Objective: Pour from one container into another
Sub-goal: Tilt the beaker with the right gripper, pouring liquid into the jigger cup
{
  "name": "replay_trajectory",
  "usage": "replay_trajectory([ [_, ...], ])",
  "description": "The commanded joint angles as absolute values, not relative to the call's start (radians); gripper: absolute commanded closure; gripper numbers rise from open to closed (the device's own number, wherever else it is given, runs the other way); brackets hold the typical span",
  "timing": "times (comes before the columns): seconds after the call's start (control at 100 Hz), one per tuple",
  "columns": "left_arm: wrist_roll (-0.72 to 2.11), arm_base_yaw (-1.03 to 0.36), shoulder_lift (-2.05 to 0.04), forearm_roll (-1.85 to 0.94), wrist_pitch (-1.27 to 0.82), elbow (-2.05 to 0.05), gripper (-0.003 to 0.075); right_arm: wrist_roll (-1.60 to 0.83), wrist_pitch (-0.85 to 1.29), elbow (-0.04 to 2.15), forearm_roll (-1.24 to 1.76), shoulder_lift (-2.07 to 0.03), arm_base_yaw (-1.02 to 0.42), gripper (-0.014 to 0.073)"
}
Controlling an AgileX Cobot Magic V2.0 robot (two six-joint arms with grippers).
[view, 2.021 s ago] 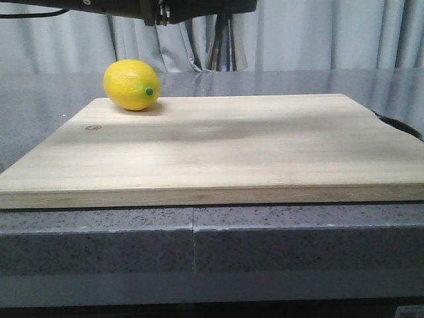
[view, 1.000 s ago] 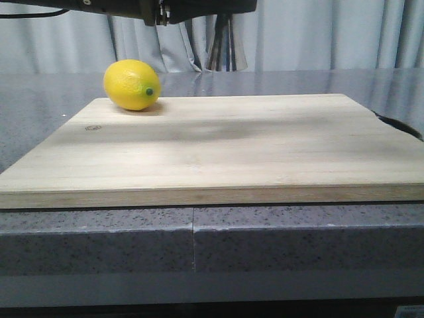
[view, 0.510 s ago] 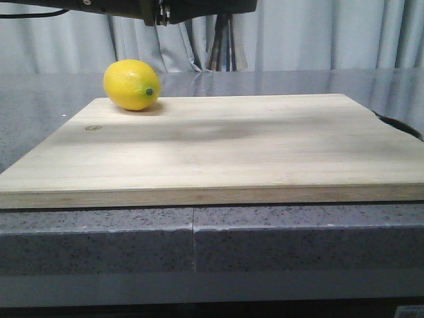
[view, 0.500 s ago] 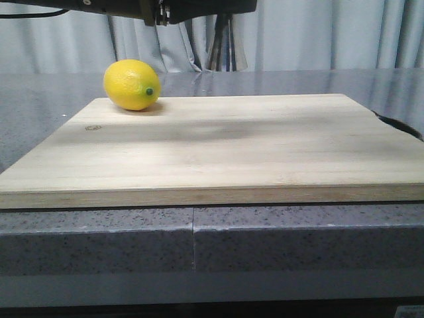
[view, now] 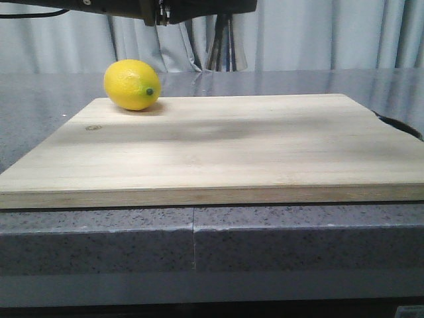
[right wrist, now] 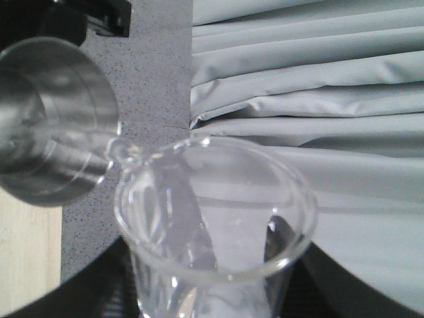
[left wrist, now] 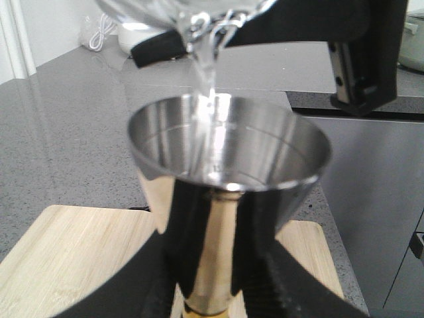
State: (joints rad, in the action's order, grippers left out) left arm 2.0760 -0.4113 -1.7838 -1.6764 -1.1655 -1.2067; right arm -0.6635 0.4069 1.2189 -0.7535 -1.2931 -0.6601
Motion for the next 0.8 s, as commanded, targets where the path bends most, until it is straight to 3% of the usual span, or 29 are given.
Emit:
replay_trajectory([
  [0.0, 2.07, -0.419, -1.738, -1.757, -1.27, -1.231, 0.0533, -0.666, 0.347, 1.255, -0.813, -1.268, -0.66, 0.0321],
  [0.79, 2.07, -0.419, -1.738, -1.757, -1.27, -1.231, 0.0533, -0.666, 0.32, 1.255, -0.888, -1.27, -0.66, 0.0321],
])
